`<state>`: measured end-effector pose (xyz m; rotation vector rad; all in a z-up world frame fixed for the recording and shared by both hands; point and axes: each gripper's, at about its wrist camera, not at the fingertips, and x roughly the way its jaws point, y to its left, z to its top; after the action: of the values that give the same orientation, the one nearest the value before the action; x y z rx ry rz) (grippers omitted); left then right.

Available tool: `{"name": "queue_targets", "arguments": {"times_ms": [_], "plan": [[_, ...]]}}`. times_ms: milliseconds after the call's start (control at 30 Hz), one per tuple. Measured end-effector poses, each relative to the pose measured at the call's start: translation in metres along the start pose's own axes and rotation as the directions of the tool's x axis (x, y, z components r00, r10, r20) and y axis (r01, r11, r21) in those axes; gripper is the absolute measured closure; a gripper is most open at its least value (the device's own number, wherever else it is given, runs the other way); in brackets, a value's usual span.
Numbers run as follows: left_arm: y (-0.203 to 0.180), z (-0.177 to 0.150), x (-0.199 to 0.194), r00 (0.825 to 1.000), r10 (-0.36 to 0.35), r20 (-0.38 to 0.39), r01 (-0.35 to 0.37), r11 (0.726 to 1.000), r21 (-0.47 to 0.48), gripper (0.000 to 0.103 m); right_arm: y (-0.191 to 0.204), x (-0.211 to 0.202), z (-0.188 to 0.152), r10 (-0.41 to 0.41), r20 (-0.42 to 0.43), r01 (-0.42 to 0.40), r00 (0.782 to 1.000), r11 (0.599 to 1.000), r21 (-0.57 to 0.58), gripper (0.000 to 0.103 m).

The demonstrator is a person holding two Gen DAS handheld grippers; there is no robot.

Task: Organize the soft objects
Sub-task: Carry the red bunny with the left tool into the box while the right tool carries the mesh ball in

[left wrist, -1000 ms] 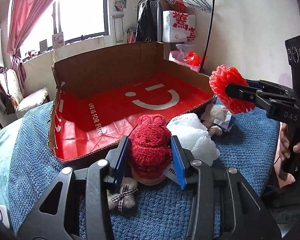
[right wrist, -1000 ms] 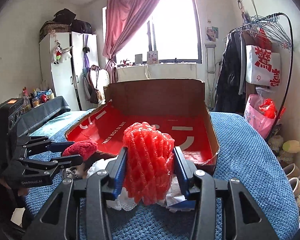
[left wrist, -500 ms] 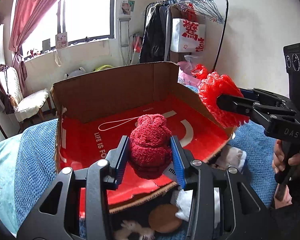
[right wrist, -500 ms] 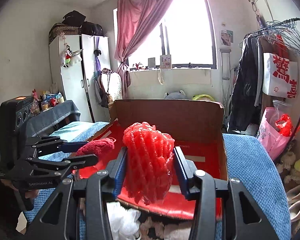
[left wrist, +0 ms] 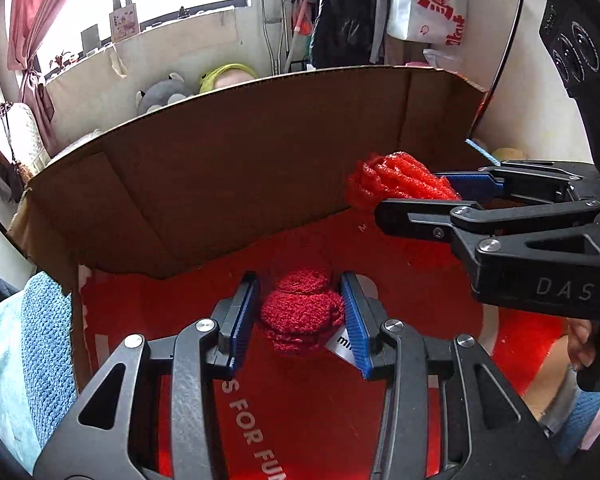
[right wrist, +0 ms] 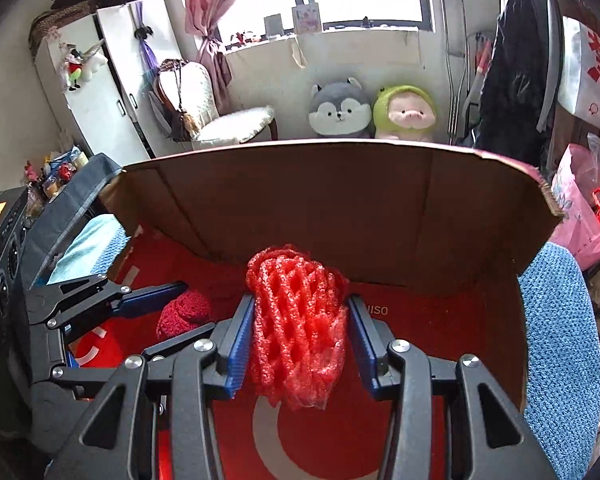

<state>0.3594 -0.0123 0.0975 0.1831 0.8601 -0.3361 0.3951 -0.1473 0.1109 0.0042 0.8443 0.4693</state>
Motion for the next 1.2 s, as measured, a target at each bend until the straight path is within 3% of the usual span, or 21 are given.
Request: {"name": "queue_targets", "arguments": {"times_ms": [200,400,1200], "plan": [[0.004,0.011,0.041,0.997,0.020,-0.070,-0.021,1.000,-0.014,0.064,-0.012,0.040,0.006,-0.019,-0.105,0.023,0.994,0.999,0.037,0.055],[0.005,0.009,0.052,0.996,0.006,-0.088,-0.007,1.000,-0.019,0.064,-0.016,0.058,0.005,-0.046,-0.155,0.052,0.987,0.998,0.030,0.055],[0.007,0.020,0.058,0.996,0.008,-0.092,-0.010,1.000,-0.024,0.059,-0.046,0.060,0.019,0.003,-0.199,0.015,0.980,0.996,0.089,0.051]]}}
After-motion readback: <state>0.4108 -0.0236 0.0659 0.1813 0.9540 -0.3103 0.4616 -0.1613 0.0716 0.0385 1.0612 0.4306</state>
